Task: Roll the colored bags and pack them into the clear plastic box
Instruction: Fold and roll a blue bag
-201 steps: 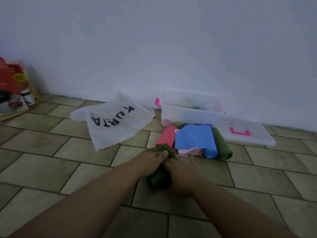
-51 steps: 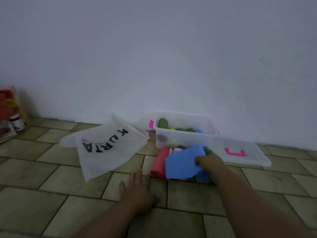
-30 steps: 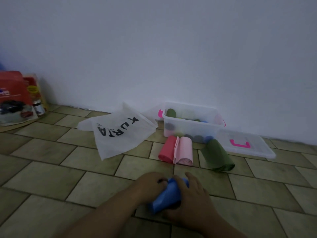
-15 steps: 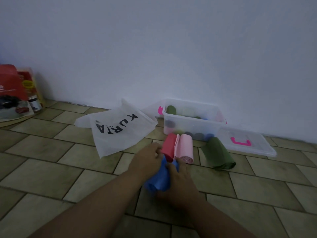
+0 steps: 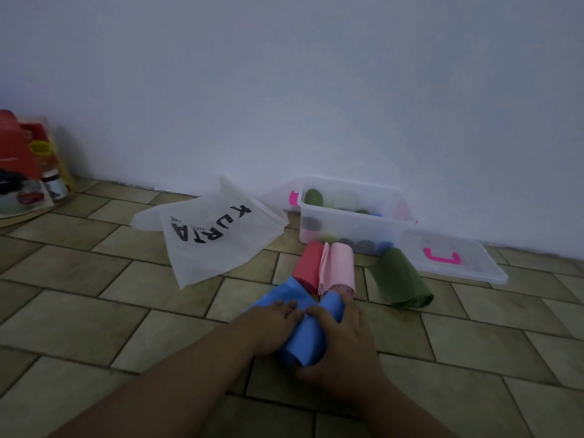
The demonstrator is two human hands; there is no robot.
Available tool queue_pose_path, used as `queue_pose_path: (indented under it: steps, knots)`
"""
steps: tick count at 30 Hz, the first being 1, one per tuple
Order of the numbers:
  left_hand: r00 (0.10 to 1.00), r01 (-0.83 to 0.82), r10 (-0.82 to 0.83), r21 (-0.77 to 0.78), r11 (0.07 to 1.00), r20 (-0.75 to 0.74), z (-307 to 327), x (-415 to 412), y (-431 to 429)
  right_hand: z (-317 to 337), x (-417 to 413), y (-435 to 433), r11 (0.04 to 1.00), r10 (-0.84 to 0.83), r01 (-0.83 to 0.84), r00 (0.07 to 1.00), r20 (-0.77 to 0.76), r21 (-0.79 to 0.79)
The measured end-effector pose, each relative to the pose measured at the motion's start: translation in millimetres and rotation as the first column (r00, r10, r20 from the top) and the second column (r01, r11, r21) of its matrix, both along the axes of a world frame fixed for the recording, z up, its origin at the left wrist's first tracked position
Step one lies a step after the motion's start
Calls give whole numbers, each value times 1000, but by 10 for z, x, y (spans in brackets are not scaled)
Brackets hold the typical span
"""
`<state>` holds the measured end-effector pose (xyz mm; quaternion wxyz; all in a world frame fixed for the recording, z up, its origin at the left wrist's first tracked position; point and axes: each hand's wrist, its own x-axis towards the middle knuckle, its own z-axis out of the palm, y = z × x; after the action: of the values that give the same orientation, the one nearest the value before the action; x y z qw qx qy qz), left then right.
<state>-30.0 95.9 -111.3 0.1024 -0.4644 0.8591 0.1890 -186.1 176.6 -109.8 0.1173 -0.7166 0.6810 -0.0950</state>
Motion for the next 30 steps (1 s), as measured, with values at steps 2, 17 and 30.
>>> queue_pose_path:
  steps: [2, 17, 30]
  knots:
    - [1000, 4, -4, 19, 1000, -18, -1, -30, 21, -40, -11, 69, 1000, 3, -2, 1000, -19, 20]
    - [999, -23, 23, 15, 1000, -39, -5, -18, -40, 492, -68, -345, 872, 480, -401, 810, -336, 280]
    - [896, -262, 254, 28, 965, -364, 363, 21, 55, 594, 80, -589, 792, 435, -277, 881, -185, 543]
